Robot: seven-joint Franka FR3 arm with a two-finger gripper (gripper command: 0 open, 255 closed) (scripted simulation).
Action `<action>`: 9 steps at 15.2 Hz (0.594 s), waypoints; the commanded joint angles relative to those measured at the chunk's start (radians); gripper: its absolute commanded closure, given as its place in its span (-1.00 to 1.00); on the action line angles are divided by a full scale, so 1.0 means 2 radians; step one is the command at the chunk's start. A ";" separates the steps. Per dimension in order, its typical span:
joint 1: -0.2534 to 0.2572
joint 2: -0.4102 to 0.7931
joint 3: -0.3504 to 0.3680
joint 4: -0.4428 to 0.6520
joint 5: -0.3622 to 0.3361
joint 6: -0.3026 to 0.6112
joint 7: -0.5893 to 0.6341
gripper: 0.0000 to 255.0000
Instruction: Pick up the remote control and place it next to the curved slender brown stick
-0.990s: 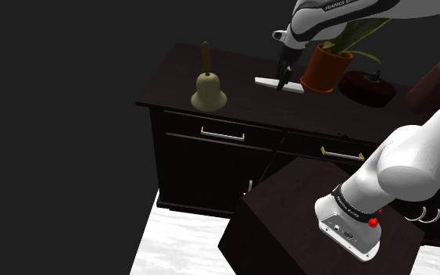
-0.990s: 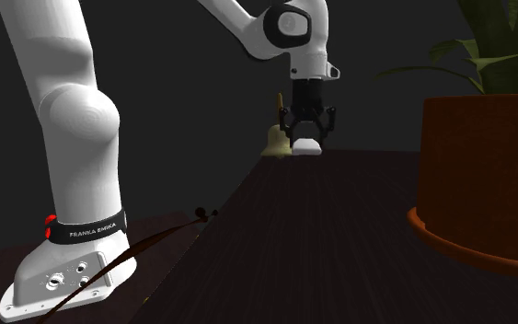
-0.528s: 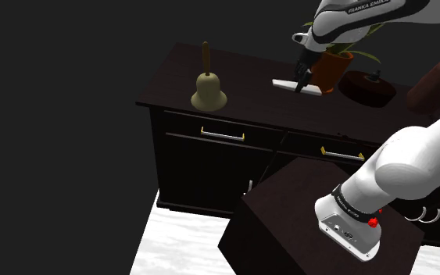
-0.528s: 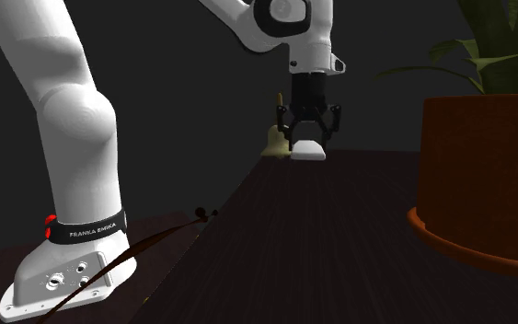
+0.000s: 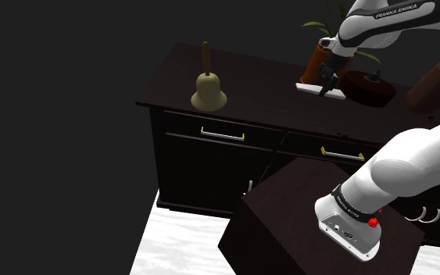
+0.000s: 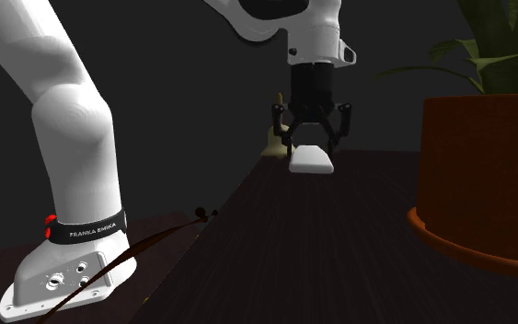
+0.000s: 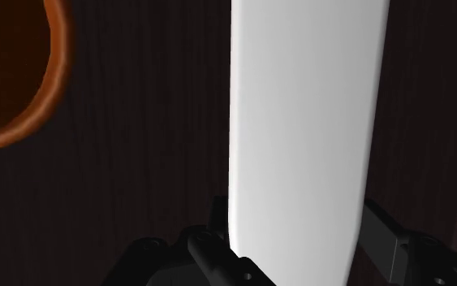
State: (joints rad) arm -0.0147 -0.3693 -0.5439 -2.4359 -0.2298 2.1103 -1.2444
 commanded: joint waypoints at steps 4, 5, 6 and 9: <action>-0.021 -0.005 -0.032 -0.013 -0.017 0.013 -0.041 1.00; -0.021 -0.001 -0.034 -0.017 -0.016 0.021 -0.041 1.00; -0.021 0.003 -0.036 -0.021 -0.016 0.029 -0.042 1.00; -0.019 0.015 -0.043 -0.033 -0.014 0.052 -0.045 1.00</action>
State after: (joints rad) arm -0.0531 -0.3489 -0.6227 -2.4940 -0.2593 2.1969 -1.3299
